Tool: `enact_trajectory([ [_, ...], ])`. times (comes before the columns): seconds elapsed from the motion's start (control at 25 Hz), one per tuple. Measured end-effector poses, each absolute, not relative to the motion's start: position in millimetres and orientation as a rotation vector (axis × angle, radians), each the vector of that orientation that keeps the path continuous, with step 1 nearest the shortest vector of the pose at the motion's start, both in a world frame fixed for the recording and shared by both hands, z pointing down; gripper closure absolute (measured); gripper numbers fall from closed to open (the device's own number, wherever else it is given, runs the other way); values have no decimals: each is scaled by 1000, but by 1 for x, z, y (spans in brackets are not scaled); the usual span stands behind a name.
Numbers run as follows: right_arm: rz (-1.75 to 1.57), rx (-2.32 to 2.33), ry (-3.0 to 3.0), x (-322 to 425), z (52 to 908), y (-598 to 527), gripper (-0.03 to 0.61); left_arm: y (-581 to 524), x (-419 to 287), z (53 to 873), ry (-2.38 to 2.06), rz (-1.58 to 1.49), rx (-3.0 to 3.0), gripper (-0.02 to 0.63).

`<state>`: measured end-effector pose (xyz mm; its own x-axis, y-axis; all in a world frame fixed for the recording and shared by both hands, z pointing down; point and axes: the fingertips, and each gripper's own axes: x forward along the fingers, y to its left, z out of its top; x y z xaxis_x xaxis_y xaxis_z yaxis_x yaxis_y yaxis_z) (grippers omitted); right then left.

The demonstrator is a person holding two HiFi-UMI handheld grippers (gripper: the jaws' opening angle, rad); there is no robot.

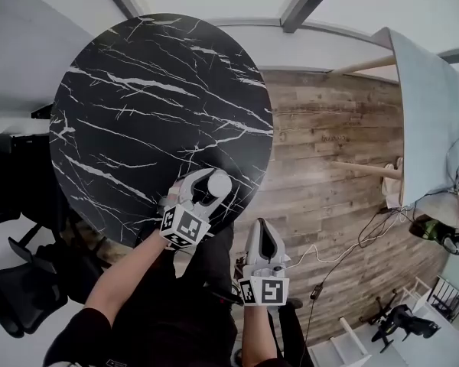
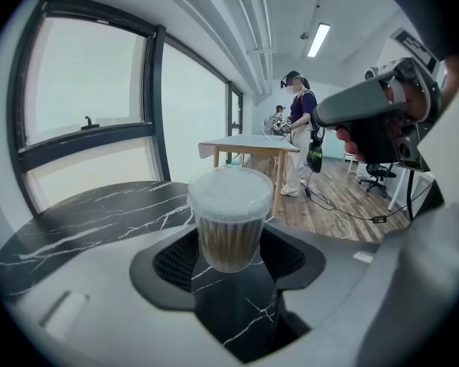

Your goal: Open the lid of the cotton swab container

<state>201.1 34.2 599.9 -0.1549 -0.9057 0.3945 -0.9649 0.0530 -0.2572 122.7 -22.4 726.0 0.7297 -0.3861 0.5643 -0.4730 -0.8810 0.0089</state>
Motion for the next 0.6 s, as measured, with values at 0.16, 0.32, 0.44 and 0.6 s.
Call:
enact_trajectory([
  [0.16,689,1949,-2197,193,595,40,583,-7,114,712,-658,851,2796,354],
  [0.32,679,1945,-2203,183,589,45,583,7,106,698,-639,848,2801,354],
  [0.44,673,1948,-2209,177,583,48,583,14,100,690,-624,839,2793,354],
  [0.6,664,1953,-2219,165,575,50,583,20,88,680,-614,829,2788,354],
])
